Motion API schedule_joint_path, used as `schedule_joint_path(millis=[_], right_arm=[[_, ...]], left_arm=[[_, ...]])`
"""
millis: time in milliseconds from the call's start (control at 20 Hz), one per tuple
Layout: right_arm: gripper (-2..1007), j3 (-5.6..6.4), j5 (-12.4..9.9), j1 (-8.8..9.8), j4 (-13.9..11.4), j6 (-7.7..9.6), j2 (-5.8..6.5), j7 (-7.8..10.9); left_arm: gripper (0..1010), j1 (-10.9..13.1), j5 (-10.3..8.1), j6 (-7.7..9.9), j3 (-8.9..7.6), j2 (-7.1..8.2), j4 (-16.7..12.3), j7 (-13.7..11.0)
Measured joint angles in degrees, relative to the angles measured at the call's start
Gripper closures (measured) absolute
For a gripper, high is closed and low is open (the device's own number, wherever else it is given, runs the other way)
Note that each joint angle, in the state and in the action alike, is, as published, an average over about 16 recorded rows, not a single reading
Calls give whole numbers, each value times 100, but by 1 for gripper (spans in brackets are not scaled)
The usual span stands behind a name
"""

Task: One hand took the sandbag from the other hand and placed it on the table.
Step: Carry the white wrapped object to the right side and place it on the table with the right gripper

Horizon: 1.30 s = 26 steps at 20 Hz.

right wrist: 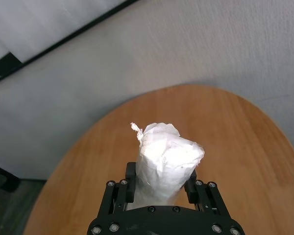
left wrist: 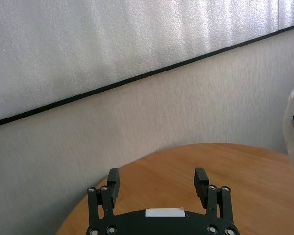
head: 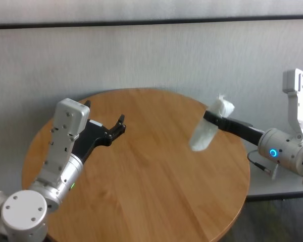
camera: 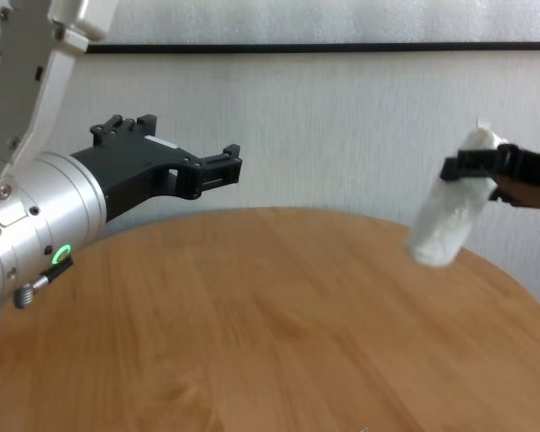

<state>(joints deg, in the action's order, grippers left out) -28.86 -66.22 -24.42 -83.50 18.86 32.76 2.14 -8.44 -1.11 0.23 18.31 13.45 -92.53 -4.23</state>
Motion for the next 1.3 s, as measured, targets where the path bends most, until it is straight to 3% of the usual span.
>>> schedule_joint_path(millis=[300,700,950,1300], right_arm=[[438,-21,142,-41,-31,402,148,-345],[438,7,274,-61,-20,754,262,-600],[438,4,376,-96,42,946,312,-667],[438,-70,559,-218,209,1206,322,-620]], left_arm=[[8,0,-1,1,1,1,0,0],[8,0,-1,1,1,1,0,0],[8,0,-1,1,1,1,-1,0],[8,0,-1,1,1,1,-1,0]])
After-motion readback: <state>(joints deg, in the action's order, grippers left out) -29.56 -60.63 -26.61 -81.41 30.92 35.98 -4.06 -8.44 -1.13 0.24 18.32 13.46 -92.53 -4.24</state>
